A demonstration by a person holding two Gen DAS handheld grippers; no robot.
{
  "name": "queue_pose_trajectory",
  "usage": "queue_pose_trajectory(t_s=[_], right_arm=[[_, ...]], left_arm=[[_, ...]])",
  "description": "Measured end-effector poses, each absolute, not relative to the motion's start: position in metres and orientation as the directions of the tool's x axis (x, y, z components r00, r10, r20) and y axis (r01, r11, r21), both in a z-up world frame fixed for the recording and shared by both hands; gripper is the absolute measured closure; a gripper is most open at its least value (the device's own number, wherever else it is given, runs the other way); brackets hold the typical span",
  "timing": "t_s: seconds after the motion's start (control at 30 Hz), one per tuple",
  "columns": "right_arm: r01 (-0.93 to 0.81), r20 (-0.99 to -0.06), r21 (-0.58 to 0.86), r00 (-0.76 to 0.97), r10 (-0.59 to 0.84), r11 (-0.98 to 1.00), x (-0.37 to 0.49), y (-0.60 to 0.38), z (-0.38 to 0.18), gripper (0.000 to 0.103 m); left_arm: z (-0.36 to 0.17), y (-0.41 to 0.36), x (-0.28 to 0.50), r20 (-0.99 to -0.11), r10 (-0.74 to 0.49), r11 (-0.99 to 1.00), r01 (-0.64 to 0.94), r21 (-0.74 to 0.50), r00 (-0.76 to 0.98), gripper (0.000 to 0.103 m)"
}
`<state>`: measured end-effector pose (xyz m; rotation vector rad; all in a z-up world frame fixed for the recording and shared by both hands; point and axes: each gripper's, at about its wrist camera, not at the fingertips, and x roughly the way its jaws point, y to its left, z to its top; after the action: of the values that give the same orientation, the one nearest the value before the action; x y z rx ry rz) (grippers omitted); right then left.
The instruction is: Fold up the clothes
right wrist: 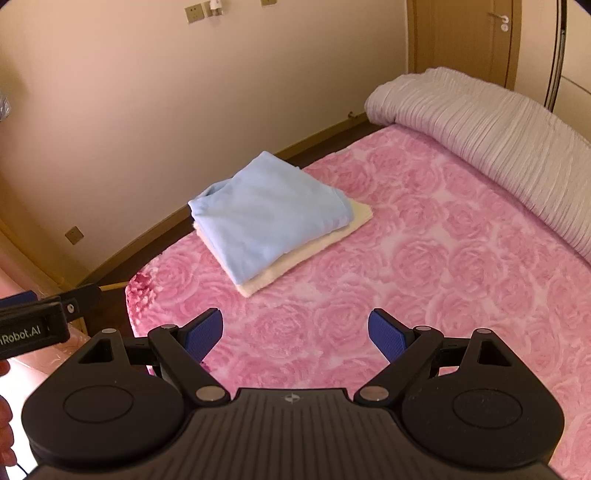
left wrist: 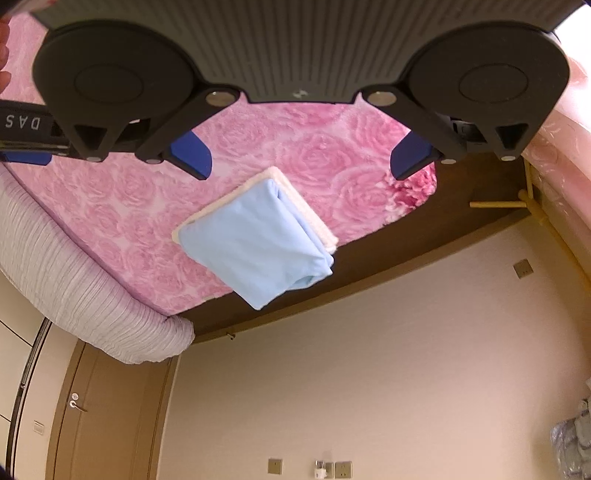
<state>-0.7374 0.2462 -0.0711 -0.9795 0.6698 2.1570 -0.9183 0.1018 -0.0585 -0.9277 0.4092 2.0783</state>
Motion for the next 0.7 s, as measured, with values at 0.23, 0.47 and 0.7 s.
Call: queue_pose_trajectory(t_s=[0.23,0.47,0.7], right_arm=[[-0.735,-0.819,0.171,-0.476,0.321,-0.656,-0.756,0.272,-0.086,0.014],[-0.724,-0.847,0.155,-0.448,0.288,-0.672,-0.773,0.289,-0.102,0.014],[-0.734,-0.866,0.155,-0.423,0.267,-0.661,-0.778,0.306,-0.115,0.014]], left_arm=[[-0.078,0.118,-0.93,-0.782,0.512,-0.634,-0.771,-0.065,-0.356,0.001],[-0.094,0.135,-0.94,-0.813,0.476,-0.646,-0.761,-0.063,-0.337,0.001],[-0.104,0.155,-0.943,-0.827,0.455,-0.638,-0.769,-0.044,-0.33,0.001]])
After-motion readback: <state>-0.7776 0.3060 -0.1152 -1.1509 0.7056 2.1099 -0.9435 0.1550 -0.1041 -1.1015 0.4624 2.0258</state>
